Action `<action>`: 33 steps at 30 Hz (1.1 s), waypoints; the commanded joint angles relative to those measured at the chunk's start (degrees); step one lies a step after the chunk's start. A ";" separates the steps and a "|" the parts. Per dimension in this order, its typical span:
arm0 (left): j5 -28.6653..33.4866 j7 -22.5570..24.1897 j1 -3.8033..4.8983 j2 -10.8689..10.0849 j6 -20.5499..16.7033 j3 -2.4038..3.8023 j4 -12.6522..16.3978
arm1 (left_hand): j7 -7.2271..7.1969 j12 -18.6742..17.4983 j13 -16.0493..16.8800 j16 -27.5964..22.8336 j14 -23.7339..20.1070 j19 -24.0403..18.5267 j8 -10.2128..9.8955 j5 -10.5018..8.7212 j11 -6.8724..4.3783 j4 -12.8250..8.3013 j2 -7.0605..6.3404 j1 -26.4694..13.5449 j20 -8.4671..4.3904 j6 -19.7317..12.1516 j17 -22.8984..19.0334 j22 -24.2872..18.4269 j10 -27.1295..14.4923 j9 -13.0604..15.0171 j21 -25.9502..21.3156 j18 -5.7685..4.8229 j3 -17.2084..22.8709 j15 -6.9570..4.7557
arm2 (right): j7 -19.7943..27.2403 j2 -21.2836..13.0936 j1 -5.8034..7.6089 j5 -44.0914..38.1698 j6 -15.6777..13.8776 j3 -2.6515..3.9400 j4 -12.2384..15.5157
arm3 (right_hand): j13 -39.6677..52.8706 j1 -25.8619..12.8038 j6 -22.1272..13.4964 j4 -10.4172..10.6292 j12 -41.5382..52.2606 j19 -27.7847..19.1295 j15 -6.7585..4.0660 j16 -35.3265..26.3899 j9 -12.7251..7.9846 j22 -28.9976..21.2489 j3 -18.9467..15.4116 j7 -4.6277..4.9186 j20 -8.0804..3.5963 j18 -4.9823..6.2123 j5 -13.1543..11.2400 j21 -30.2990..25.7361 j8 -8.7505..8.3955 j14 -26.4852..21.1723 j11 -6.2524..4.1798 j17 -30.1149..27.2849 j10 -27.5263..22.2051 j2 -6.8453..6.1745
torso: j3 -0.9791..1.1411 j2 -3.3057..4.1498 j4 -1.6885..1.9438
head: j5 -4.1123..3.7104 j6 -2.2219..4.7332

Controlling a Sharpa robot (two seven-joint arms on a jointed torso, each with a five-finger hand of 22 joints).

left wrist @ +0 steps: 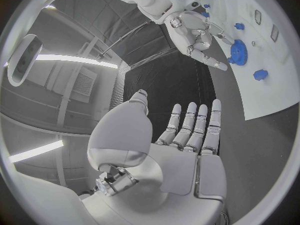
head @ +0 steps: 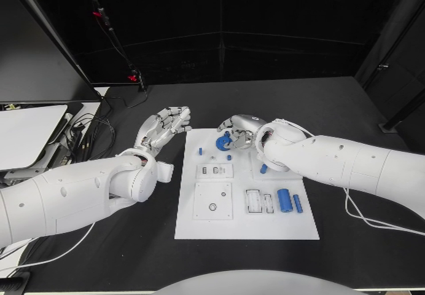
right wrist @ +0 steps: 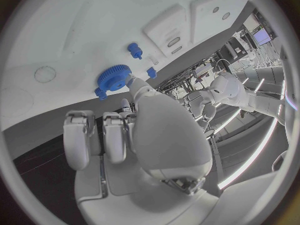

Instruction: Assemble the parts on the task board

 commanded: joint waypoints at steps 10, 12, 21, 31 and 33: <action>-0.32 13.86 0.05 0.20 0.62 0.06 -0.30 | 8.31 0.10 -0.02 0.15 0.23 -0.39 0.09 0.36 -0.01 -0.01 0.58 0.00 -0.09 -0.18 0.01 -0.08 0.25 -0.09 0.18 0.90 0.04 0.05 | 9.92 -8.10 0.71 15.32 -13.38 0.13 9.75 | 15.08 -3.47 3.65 2.58 0.15 6.15 1.48 0.14 1.00 15.08 -2.58 3.22 0.78 -0.42 0.59 0.19 4.31 5.96 2.18 15.10 5.86 0.20 | -0.07 -0.11 -0.02 | -0.38 -0.03; -0.32 13.86 0.03 0.26 0.63 0.06 -0.32 | 8.31 0.10 -0.02 0.15 0.23 -0.39 0.09 0.36 -0.01 -0.01 0.58 0.00 -0.09 -0.18 0.01 -0.08 0.25 -0.09 0.18 0.90 0.04 0.05 | 11.04 -10.14 0.91 17.06 -14.25 0.13 11.60 | 15.08 -4.96 6.61 3.69 0.15 6.15 2.41 0.14 1.42 15.08 -3.05 4.03 1.46 -0.42 1.18 0.19 5.45 5.96 3.70 15.10 5.86 0.67 | 0.01 -0.02 0.07 | -0.62 0.17; -0.32 13.88 -0.02 0.45 0.64 0.06 -0.51 | 8.31 0.10 -0.02 0.15 0.23 -0.39 0.09 0.36 -0.01 -0.01 0.58 0.00 -0.09 -0.18 0.01 -0.08 0.25 -0.09 0.18 0.90 0.04 0.05 | 15.03 -19.70 1.26 23.52 -14.42 0.07 16.09 | 15.08 -5.28 8.88 4.13 0.15 6.15 4.43 0.14 0.85 15.08 -4.24 5.16 3.61 -0.42 -0.22 0.19 4.07 5.96 4.97 15.10 5.86 0.07 | -0.07 -0.04 -0.21 | -2.08 0.87; -0.32 14.02 -0.35 0.30 0.57 0.06 -0.47 | 8.31 0.10 -0.03 0.15 0.23 -0.41 0.09 0.38 -0.01 -0.01 0.66 0.03 -0.09 -0.19 0.00 -0.09 0.24 -0.09 0.19 0.89 0.01 0.05 | 14.89 -26.97 1.26 22.66 -12.73 -0.03 15.32 | 15.08 -2.61 7.33 4.04 0.15 6.15 4.51 0.14 0.58 15.08 -5.19 5.19 4.16 -0.42 -3.43 0.19 3.80 5.96 5.00 15.10 5.86 -1.62 | 0.00 -0.09 -0.08 | -5.17 1.22; -0.32 14.02 -0.40 0.25 0.54 0.06 -0.44 | 8.31 0.10 -0.03 0.15 0.23 -0.41 0.09 0.38 -0.01 -0.01 0.66 0.03 -0.09 -0.19 0.00 -0.09 0.24 -0.09 0.19 0.89 0.01 0.05 | 13.54 -27.67 1.23 21.45 -12.20 -0.05 14.63 | 15.08 -2.65 7.38 4.36 0.15 6.15 4.47 0.14 0.61 15.08 -5.39 5.15 4.16 -0.42 -3.59 0.19 3.93 5.96 4.99 15.10 5.86 -1.78 | 0.00 -0.09 -0.08 | -5.54 1.31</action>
